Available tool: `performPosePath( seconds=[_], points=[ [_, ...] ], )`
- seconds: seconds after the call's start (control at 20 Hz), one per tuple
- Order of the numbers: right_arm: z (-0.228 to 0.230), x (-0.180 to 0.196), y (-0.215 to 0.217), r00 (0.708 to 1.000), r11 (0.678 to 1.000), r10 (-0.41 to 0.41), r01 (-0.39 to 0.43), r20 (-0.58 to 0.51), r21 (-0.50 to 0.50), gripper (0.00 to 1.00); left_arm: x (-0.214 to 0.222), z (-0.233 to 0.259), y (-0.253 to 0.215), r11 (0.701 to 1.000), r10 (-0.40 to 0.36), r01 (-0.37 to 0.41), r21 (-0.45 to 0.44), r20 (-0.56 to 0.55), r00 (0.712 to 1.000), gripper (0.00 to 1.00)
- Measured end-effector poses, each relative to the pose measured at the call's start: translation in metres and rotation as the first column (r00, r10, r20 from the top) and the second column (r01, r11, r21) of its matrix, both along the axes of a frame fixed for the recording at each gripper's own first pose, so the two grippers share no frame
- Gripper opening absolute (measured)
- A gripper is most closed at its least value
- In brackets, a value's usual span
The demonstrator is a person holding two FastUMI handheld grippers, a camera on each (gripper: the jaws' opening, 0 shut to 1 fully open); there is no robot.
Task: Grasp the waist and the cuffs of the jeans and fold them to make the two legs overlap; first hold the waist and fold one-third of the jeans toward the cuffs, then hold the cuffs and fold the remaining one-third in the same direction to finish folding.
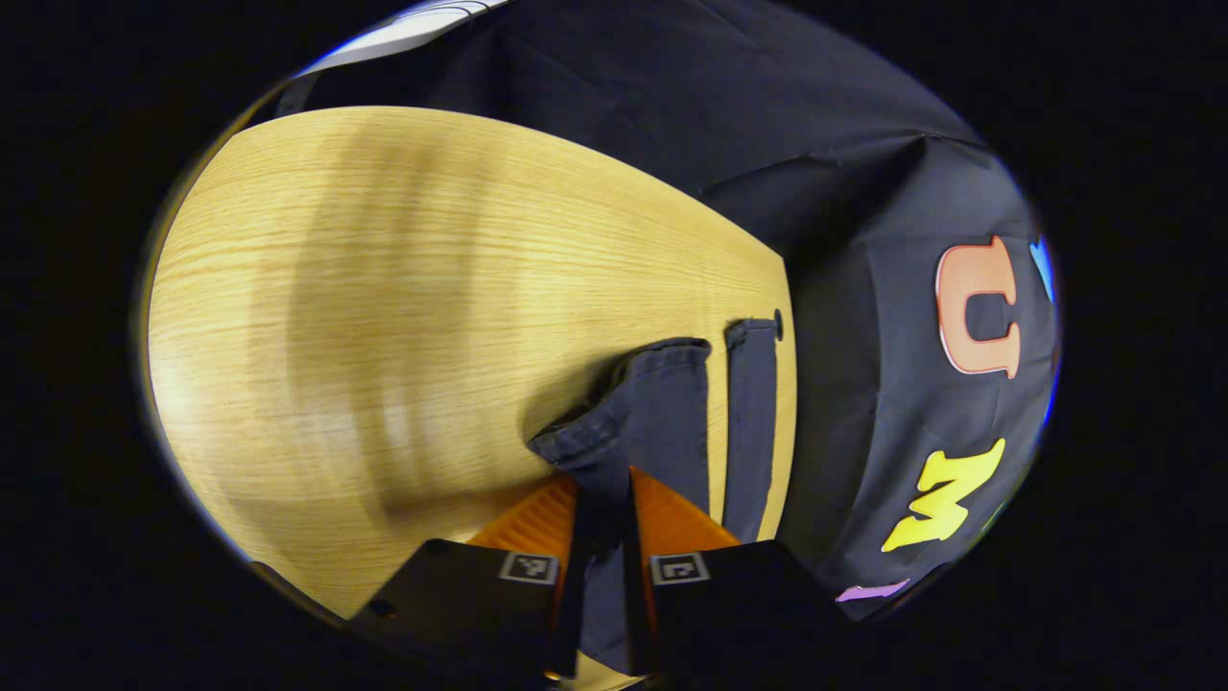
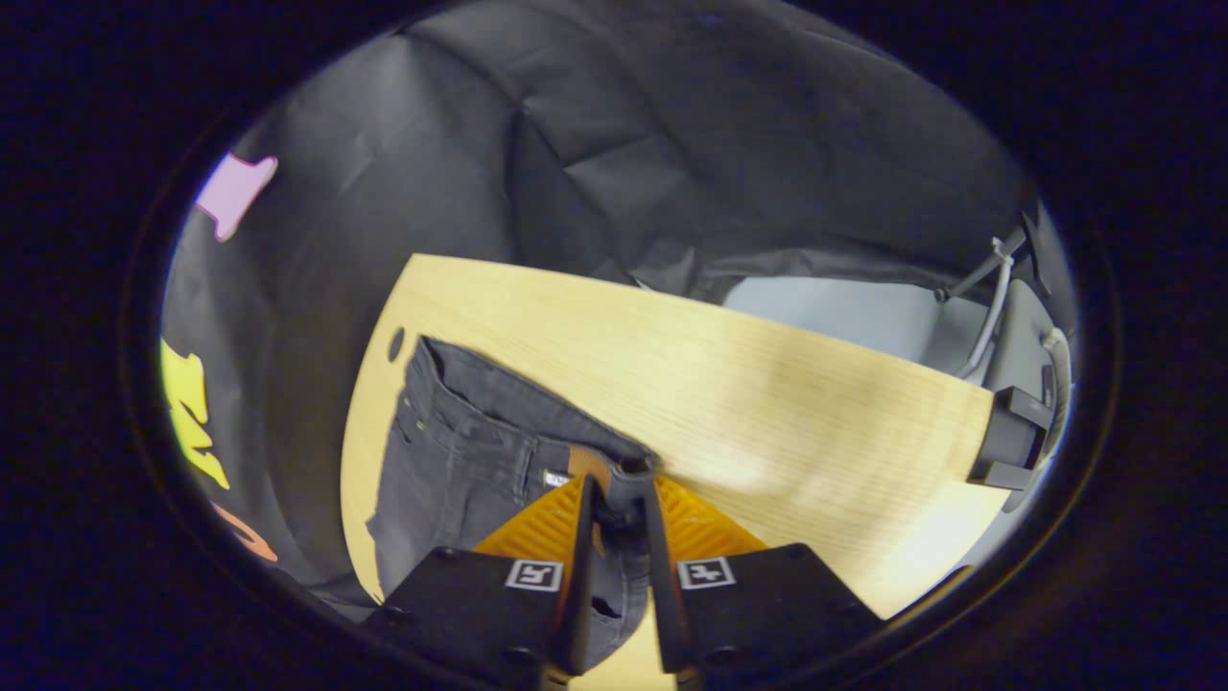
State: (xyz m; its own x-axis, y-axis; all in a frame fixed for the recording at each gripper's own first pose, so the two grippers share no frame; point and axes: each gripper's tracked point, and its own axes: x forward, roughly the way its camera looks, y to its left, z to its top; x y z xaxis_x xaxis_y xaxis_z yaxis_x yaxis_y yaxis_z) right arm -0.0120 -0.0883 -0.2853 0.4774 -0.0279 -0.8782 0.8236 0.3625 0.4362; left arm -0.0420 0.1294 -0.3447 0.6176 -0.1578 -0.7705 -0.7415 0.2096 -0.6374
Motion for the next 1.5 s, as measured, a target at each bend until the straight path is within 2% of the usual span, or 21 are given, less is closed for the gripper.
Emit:
performPosePath(
  seconds=[0.05, 0.1, 0.15, 0.2, 0.25, 0.3, 0.35, 0.4, 0.55, 0.6, 0.75, 0.95, 1.1, 1.3, 1.45, 1.5],
  points=[
    [0.001, 0.002, 0.001, 1.0, 1.0, -0.013, 0.013, 0.01, 0.02, 0.24, 0.0, 0.002, -0.005, 1.0, -0.013, 0.013, -0.003, 0.002, 1.0, 0.16],
    [0.001, 0.002, 0.001, 0.999, 0.999, -0.029, 0.028, 0.023, 0.038, 0.28, 0.001, 0.005, -0.006, 1.0, -0.027, 0.027, -0.007, 0.012, 1.0, 0.11],
    [0.003, 0.001, -0.001, 0.998, 0.997, -0.053, 0.051, 0.032, 0.055, 0.28, 0.002, 0.008, -0.006, 0.999, -0.038, 0.038, -0.005, 0.015, 0.999, 0.09],
    [0.005, 0.001, 0.0, 0.997, 0.996, -0.064, 0.062, 0.034, 0.068, 0.13, 0.003, 0.013, -0.006, 0.999, -0.051, 0.051, -0.004, 0.021, 0.999, 0.06],
    [0.006, 0.0, -0.002, 0.997, 0.995, -0.064, 0.061, 0.034, 0.072, 0.12, 0.004, 0.018, -0.006, 0.998, -0.064, 0.064, -0.005, 0.022, 0.998, 0.05],
    [0.008, 0.001, -0.002, 0.997, 0.996, -0.06, 0.056, 0.041, 0.075, 0.17, 0.003, 0.023, -0.006, 0.997, -0.077, 0.077, -0.005, 0.015, 0.997, 0.04],
    [0.01, 0.003, 0.0, 0.997, 0.995, -0.059, 0.054, 0.054, 0.082, 0.12, 0.002, 0.028, -0.005, 0.996, -0.09, 0.09, -0.005, 0.003, 0.996, 0.0],
    [0.016, 0.006, 0.0, 0.995, 0.994, -0.061, 0.054, 0.073, 0.093, 0.13, 0.001, 0.034, -0.004, 0.995, -0.099, 0.099, -0.005, -0.011, 0.995, 0.04],
    [0.042, 0.008, 0.0, 0.992, 0.993, -0.059, 0.047, 0.111, 0.109, 0.12, 0.005, 0.05, -0.004, 0.996, -0.093, 0.092, -0.021, -0.057, 0.994, 0.04],
    [0.042, 0.015, 0.003, 0.991, 0.993, -0.055, 0.042, 0.119, 0.113, 0.01, 0.009, 0.059, -0.005, 0.996, -0.087, 0.086, -0.027, -0.062, 0.994, 0.04],
    [0.072, 0.026, 0.01, 0.989, 0.992, -0.023, 0.004, 0.145, 0.129, 0.0, 0.034, 0.085, -0.007, 0.994, -0.105, 0.103, -0.04, -0.04, 0.994, 0.04],
    [0.115, 0.067, 0.016, 0.981, 0.988, 0.02, -0.049, 0.193, 0.147, 0.01, 0.082, 0.106, -0.009, 0.989, -0.137, 0.132, -0.065, -0.064, 0.989, 0.04],
    [0.133, 0.104, 0.018, 0.978, 0.984, 0.031, -0.067, 0.208, 0.166, 0.01, 0.122, 0.112, -0.007, 0.987, -0.135, 0.126, -0.101, -0.088, 0.987, 0.04],
    [0.139, 0.152, 0.02, 0.977, 0.984, 0.054, -0.087, 0.206, 0.158, 0.01, 0.173, 0.098, -0.007, 0.981, -0.156, 0.138, -0.133, -0.141, 0.978, 0.04],
    [0.129, 0.188, 0.016, 0.978, 0.983, 0.036, -0.072, 0.205, 0.171, 0.01, 0.214, 0.083, -0.012, 0.972, -0.204, 0.182, -0.152, -0.145, 0.968, 0.03],
    [0.123, 0.201, 0.016, 0.978, 0.981, 0.033, -0.071, 0.208, 0.179, 0.01, 0.226, 0.075, -0.015, 0.965, -0.239, 0.218, -0.149, -0.144, 0.96, 0.03]
  ],
)
